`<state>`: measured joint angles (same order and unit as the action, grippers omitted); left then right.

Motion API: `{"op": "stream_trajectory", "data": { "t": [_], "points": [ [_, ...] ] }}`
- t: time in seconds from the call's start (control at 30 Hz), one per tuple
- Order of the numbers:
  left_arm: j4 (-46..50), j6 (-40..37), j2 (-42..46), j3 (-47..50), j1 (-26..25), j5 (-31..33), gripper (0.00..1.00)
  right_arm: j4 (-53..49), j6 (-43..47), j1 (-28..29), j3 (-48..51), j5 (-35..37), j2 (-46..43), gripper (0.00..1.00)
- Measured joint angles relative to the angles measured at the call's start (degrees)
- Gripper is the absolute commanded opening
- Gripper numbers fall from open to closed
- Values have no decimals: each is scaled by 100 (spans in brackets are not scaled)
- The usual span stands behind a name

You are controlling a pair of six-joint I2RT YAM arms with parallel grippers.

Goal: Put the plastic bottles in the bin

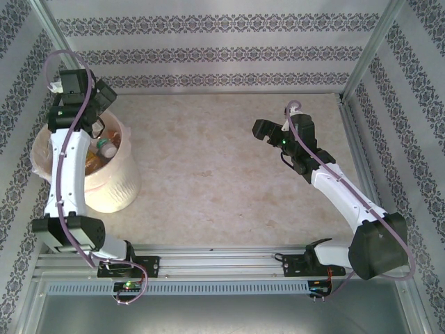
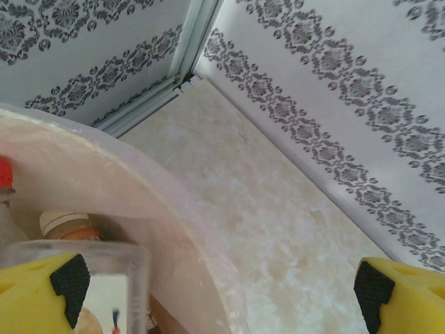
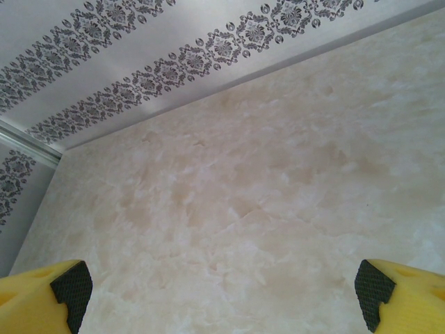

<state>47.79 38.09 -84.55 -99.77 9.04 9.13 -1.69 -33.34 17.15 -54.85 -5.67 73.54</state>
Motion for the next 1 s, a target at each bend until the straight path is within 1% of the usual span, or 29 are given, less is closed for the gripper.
{"op": "stream_trajectory", "data": {
  "t": [0.07, 0.13, 0.23, 0.4, 0.53, 0.67, 0.77, 0.9, 1.0],
  "points": [
    [-26, 129, 44, 247, 125, -105, 100, -2, 0, 0, 0, 2, 0, 98],
    [-22, 256, 81, 507, 363, -225, 100, -2, 2, 0, 2, 4, -11, 98],
    [-15, 363, 37, 634, 645, -269, 100, -2, 4, 0, 7, 4, -39, 98],
    [-4, 402, -79, 490, 695, -321, 100, -2, 2, 0, 11, 4, -44, 98],
    [-15, 393, -262, 275, 715, -522, 100, -7, 0, 0, 11, 4, -44, 98],
    [-22, 275, -232, 72, 662, -726, 100, -20, 2, 0, 13, 26, -44, 98],
    [-24, 116, -120, -138, 439, -756, 100, -22, 2, 0, 15, 28, -48, 98],
    [-85, -127, 223, -264, -122, -721, 100, -24, 2, 0, 17, 44, -87, 98],
    [-280, -417, 494, -264, -651, -715, 100, -24, 4, 0, 24, 76, -131, 98]
  ]
}}
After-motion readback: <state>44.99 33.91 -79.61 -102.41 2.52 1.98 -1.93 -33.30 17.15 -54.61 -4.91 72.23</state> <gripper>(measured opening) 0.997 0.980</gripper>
